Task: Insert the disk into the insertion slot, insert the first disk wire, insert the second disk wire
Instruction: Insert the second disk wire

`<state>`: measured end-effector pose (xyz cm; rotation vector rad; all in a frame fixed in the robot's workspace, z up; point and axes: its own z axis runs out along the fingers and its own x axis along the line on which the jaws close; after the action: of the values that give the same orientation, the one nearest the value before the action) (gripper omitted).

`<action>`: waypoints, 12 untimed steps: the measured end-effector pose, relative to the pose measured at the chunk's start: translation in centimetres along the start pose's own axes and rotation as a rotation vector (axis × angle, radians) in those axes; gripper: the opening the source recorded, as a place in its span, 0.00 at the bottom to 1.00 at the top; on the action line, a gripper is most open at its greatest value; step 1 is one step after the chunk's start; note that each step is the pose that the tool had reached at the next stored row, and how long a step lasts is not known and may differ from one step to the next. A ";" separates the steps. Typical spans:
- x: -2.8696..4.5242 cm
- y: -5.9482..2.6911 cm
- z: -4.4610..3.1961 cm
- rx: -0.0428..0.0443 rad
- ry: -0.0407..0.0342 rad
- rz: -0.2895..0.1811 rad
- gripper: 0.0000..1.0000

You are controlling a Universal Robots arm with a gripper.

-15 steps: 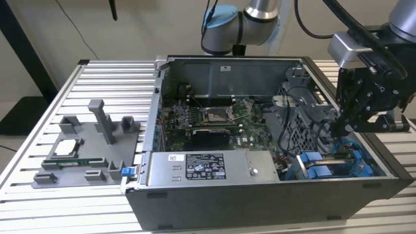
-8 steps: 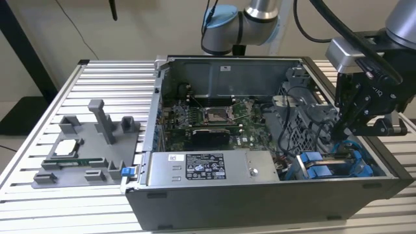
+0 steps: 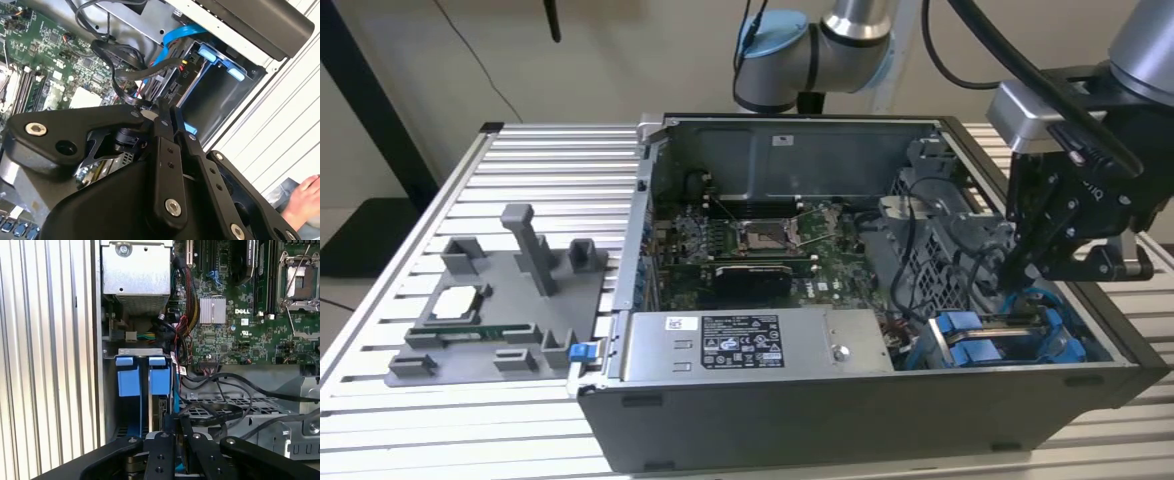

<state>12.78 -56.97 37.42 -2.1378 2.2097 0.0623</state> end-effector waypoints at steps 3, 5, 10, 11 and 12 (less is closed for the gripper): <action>0.04 0.00 0.25 0.0000 0.0000 0.000 0.00; 0.06 0.01 0.39 0.0000 0.0001 0.000 0.00; 0.08 0.01 0.45 0.0000 0.0001 0.000 0.00; 0.08 0.01 0.44 0.0000 0.0002 0.000 0.00; 0.08 0.01 0.45 0.0000 0.0002 0.000 0.00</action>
<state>12.78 -57.01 36.96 -2.1379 2.2098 0.0621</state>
